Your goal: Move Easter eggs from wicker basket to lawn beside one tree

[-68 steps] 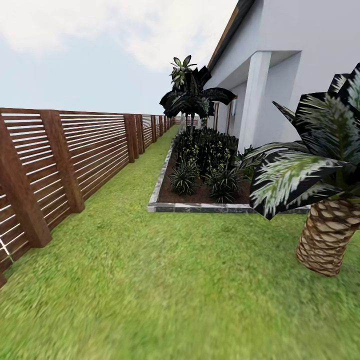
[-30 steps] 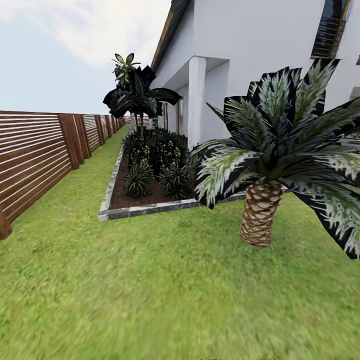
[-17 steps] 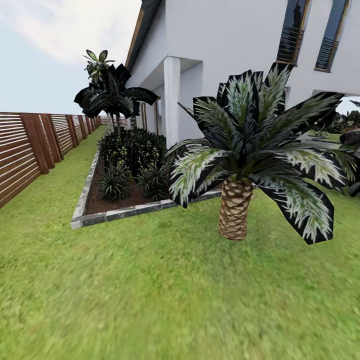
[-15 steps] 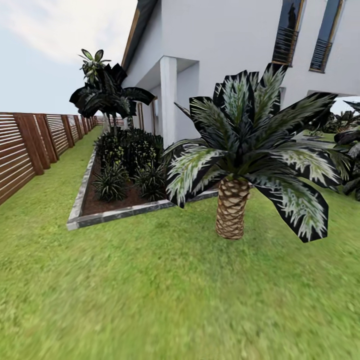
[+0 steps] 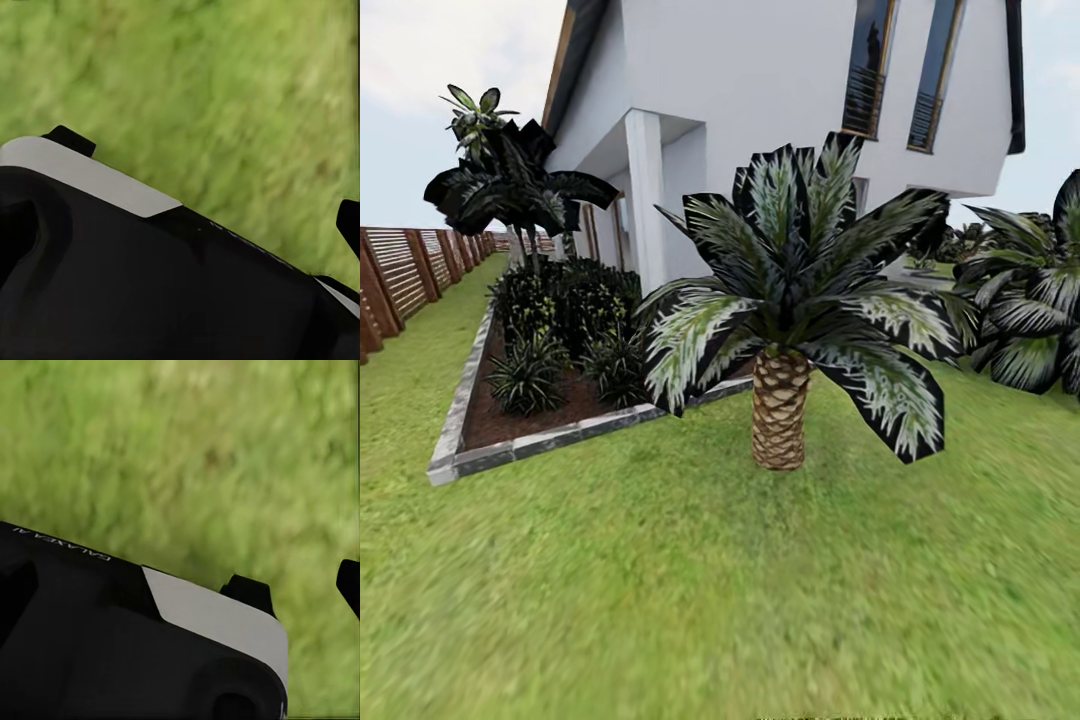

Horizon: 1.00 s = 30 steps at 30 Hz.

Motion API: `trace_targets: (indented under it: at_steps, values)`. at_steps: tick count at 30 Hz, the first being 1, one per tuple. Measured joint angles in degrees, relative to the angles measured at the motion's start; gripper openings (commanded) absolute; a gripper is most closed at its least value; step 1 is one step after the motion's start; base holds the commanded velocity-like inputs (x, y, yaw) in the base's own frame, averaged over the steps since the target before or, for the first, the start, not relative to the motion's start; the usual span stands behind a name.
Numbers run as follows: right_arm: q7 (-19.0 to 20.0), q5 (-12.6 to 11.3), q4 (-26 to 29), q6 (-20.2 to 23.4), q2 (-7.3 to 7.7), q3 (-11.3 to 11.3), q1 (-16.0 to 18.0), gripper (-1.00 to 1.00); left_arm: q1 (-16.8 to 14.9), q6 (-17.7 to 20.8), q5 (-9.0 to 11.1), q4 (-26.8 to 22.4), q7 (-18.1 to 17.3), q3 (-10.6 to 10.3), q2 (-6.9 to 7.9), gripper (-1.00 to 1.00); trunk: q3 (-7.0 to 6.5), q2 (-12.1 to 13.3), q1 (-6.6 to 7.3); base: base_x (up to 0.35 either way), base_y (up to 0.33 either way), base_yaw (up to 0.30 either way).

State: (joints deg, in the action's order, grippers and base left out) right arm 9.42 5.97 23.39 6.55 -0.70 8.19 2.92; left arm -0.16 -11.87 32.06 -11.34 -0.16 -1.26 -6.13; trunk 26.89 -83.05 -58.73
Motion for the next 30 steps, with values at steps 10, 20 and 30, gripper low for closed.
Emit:
trace_targets:
  at_steps: [10,20,30]
  values:
    - [0.0,-0.1,-0.3,0.0,-0.06,0.1,0.0,1.00,0.0,0.0,0.0,0.0,0.0,0.0,-0.01,1.00,0.03,0.0,0.00,0.000,0.000,-0.040]
    - [0.1,-0.2,-0.4,-1.9,-0.09,0.0,0.0,1.00,0.0,0.0,-0.1,0.0,0.0,0.0,-0.02,1.00,0.45,0.0,0.00,0.000,0.000,-0.225]
    - [0.1,-0.2,-0.4,-1.9,-0.09,0.1,0.1,1.00,0.0,0.0,0.0,0.0,0.0,0.0,-0.01,1.00,0.98,0.0,0.00,0.000,0.000,-0.261]
